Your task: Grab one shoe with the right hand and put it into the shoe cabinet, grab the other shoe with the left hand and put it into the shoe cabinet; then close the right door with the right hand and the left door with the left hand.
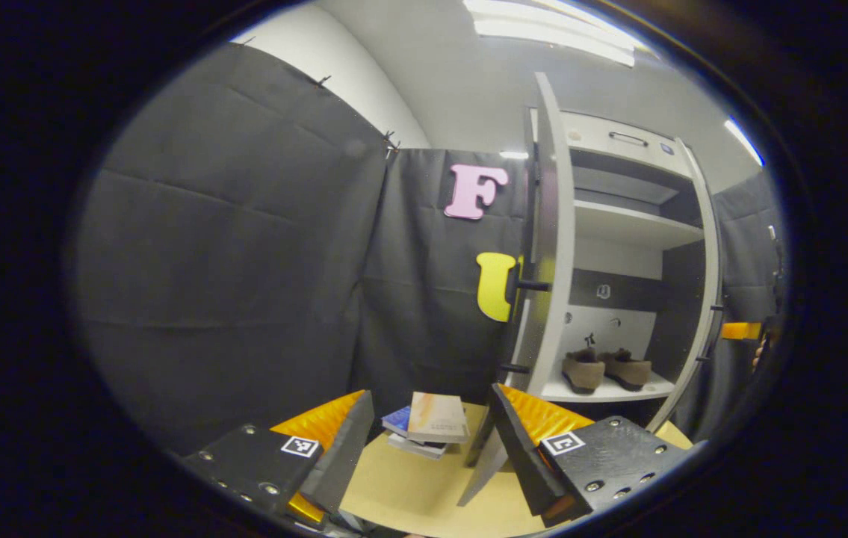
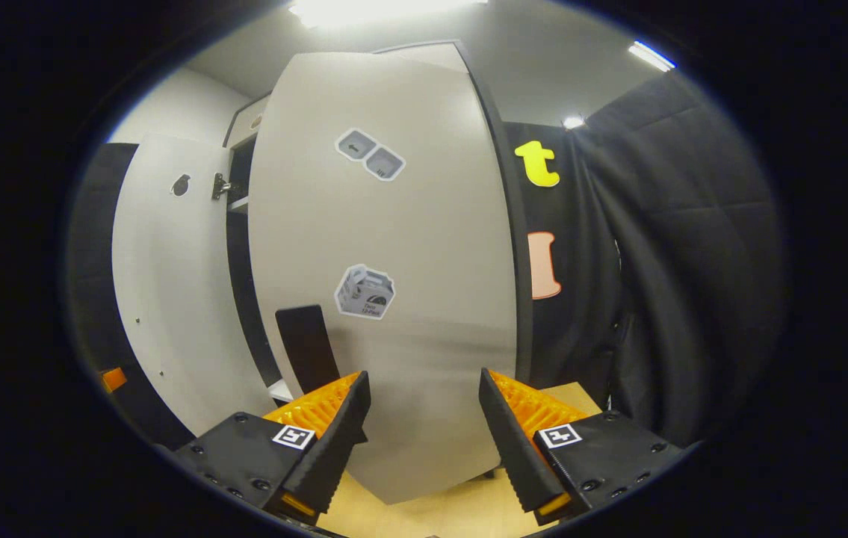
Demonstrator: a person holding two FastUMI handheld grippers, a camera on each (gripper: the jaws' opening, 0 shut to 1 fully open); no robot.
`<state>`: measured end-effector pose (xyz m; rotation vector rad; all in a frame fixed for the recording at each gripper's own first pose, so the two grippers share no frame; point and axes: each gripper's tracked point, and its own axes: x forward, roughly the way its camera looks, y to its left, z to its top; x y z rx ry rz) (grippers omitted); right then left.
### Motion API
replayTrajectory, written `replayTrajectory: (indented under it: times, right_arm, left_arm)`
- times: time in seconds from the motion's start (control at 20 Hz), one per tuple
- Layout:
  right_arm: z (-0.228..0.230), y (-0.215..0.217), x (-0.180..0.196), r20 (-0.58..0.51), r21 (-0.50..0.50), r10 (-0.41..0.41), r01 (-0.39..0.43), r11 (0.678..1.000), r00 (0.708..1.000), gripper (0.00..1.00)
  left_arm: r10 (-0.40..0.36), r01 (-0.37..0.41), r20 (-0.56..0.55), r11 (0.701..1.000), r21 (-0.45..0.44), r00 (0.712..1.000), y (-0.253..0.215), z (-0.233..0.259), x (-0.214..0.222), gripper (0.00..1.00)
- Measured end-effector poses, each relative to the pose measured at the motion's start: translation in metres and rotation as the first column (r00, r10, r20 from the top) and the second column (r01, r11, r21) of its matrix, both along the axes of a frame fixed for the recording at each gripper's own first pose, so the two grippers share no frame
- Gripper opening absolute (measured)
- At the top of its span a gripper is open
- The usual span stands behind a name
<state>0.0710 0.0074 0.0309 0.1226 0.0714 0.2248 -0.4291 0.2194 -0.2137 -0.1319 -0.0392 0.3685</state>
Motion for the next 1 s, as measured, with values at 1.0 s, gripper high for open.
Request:
replayTrajectory:
  times: [1.0]
  right_arm:
    - [-0.031, -0.015, -0.025, 0.035, -0.077, -0.153, 0.155, 0.985, 0.988, 0.94]
  left_arm:
    - [-0.279, 0.277, -0.016, 0.946, 0.165, 0.96, 0.067, 0.063, 0.129, 0.91]
